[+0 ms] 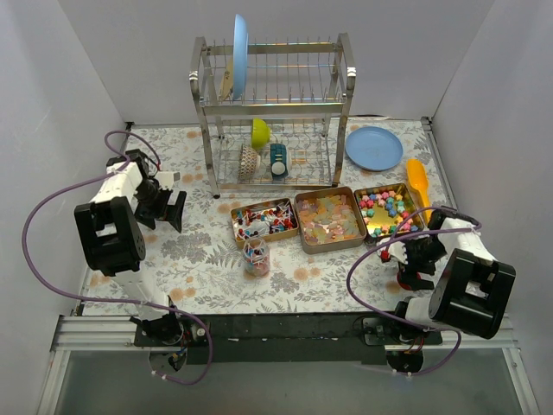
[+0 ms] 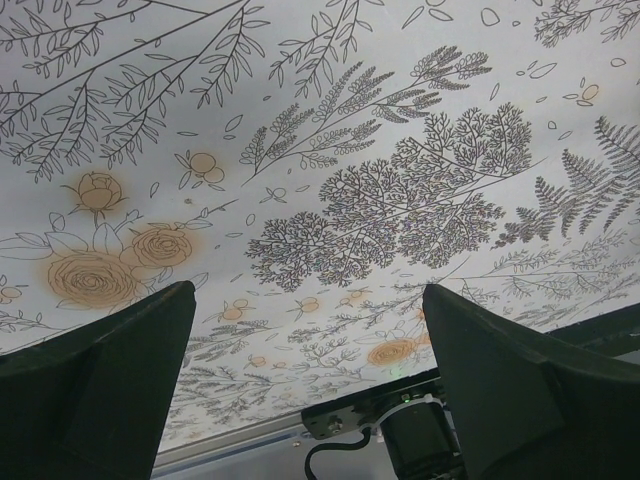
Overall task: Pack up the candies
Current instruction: Pick up the bottle lid at the center of the board.
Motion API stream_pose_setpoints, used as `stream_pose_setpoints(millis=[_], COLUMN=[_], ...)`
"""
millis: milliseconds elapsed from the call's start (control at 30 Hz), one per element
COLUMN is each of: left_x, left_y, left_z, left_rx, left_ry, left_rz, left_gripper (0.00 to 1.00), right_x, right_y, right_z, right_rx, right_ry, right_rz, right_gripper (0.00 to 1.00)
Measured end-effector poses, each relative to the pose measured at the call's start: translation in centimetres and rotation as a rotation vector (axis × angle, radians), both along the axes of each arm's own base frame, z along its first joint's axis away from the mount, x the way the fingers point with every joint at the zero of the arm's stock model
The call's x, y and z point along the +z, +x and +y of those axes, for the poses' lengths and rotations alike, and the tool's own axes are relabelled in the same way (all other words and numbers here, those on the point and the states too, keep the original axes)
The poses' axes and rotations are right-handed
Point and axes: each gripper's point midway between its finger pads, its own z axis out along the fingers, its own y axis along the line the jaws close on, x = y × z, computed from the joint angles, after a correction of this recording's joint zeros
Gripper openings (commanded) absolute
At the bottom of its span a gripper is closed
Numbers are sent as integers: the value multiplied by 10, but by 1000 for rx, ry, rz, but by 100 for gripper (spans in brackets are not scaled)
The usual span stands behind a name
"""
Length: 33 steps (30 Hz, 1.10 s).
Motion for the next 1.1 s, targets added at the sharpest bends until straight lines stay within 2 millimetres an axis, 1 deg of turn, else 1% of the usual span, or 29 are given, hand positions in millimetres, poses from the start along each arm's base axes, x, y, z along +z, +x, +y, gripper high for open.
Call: stream_pose_setpoints(millis=[100, 233, 400, 600, 1100], left_x=[-1, -5, -10, -18, -21], left_y=[0, 1, 3, 5, 6], left_z=[-3, -12, -22, -24, -26], left_rx=[-10, -37, -62, -65, -63], left_ry=[1, -4, -13, -22, -34], left_rz=[4, 20, 36, 56, 45], left_gripper=[98, 98, 98, 98, 98], right_x=[-3, -4, -6, -6, -6], right_y=[7, 15, 18, 20, 23], right_z=[-9, -16, -20, -18, -4], right_rx=[-3, -7, -7, 15, 121], right_ry=[-46, -81, -95, -91, -51], right_rz=[-26, -54, -53, -51, -62], right_gripper=[94, 94, 94, 93, 88])
